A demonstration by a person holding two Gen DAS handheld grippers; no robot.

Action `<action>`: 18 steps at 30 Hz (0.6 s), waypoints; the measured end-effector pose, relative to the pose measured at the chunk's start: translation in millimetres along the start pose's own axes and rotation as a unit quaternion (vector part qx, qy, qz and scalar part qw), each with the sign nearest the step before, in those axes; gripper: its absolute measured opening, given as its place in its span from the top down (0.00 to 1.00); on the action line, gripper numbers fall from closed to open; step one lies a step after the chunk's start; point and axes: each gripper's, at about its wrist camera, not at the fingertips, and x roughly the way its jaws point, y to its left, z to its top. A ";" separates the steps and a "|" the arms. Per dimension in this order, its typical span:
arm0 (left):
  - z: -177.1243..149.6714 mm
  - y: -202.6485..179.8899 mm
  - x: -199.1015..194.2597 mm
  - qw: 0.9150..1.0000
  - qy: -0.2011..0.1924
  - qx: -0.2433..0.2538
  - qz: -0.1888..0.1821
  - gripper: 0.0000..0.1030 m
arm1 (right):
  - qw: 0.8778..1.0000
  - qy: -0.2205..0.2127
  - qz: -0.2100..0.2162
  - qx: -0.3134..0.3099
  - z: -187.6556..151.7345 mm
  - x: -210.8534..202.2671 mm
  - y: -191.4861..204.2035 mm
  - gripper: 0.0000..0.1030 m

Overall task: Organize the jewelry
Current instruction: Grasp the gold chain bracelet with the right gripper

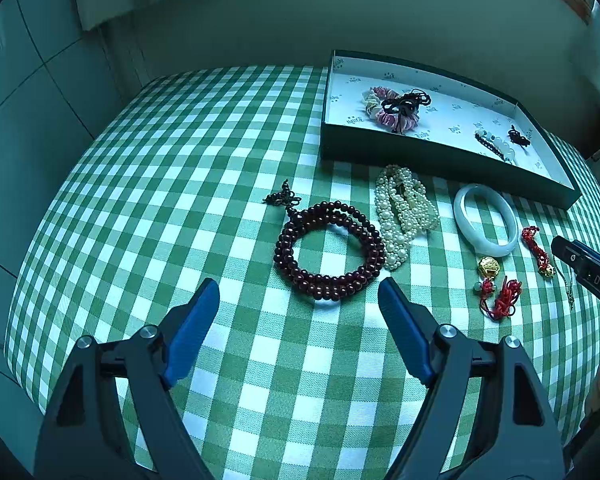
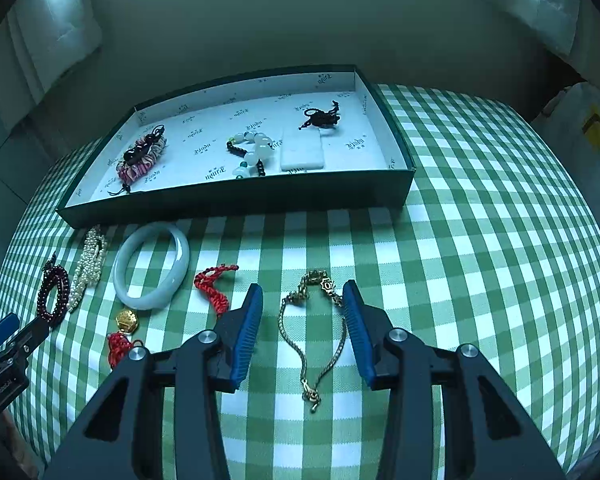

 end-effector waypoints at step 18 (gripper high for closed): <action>4.1 1.0 1.4 1.000 -0.001 0.003 -0.021 0.21 | 1.000 -0.015 -0.005 0.017 -9.8 -6.9 -15.8 0.92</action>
